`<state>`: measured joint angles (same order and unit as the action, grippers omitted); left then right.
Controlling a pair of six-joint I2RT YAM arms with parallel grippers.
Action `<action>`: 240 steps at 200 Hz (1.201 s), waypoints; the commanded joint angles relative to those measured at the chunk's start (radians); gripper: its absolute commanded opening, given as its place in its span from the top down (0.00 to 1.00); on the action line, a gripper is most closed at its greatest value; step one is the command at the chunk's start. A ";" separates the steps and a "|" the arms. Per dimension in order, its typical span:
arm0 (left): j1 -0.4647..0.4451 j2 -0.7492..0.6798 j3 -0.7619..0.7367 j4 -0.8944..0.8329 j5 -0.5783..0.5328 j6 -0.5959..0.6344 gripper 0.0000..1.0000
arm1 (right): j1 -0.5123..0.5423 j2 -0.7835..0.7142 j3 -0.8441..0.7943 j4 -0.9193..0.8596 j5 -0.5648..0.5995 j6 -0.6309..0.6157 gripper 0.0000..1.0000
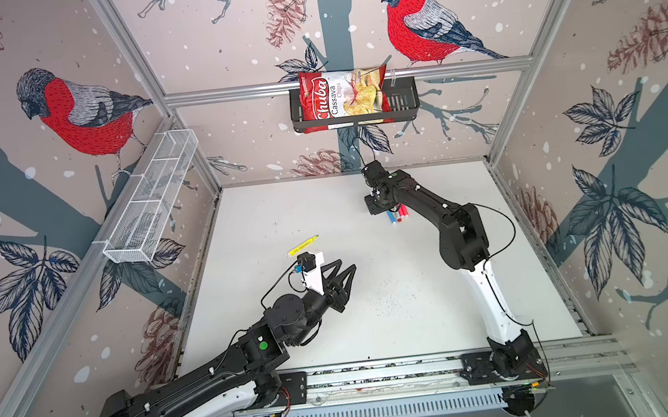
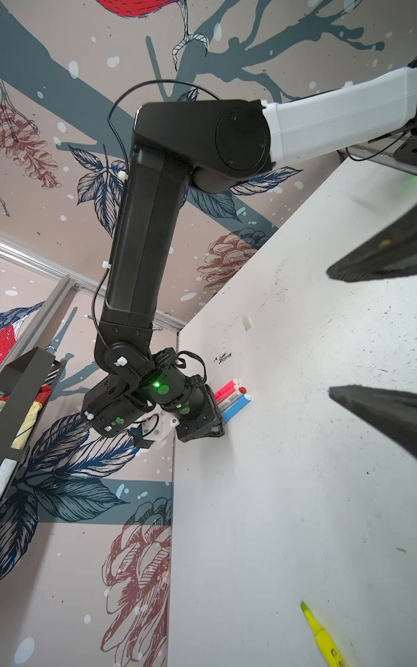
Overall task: Insert the pens into the pen caps
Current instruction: 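Lower the blue highlighter beside the red marker and open the right gripper, then lift the right gripper away while the left gripper moves toward the yellow highlighter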
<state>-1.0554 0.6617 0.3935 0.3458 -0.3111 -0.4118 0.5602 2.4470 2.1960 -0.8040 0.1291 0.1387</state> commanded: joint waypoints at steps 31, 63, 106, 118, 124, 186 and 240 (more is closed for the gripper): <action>0.001 -0.023 -0.008 -0.004 -0.012 0.008 0.52 | 0.008 0.036 -0.007 0.018 -0.025 0.036 0.67; 0.001 -0.030 -0.016 -0.006 -0.014 0.004 0.52 | -0.005 0.052 0.001 0.010 0.002 0.045 0.67; 0.001 -0.031 -0.017 -0.004 -0.018 0.003 0.52 | -0.025 0.076 0.004 0.002 0.036 0.058 0.67; 0.000 -0.032 -0.017 -0.006 -0.017 0.004 0.52 | -0.031 0.079 0.003 0.002 0.043 0.062 0.67; 0.001 -0.031 -0.016 -0.006 -0.018 0.003 0.52 | -0.032 0.079 0.002 0.002 0.042 0.062 0.67; 0.001 -0.027 -0.015 0.000 -0.017 0.004 0.52 | -0.049 0.089 0.027 0.007 0.074 0.060 0.66; 0.002 -0.028 -0.013 -0.001 -0.016 0.006 0.52 | -0.051 0.086 0.036 0.002 0.051 0.062 0.66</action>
<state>-1.0554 0.6361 0.3794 0.3290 -0.3176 -0.4126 0.5026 2.5290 2.2253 -0.7761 0.1780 0.1894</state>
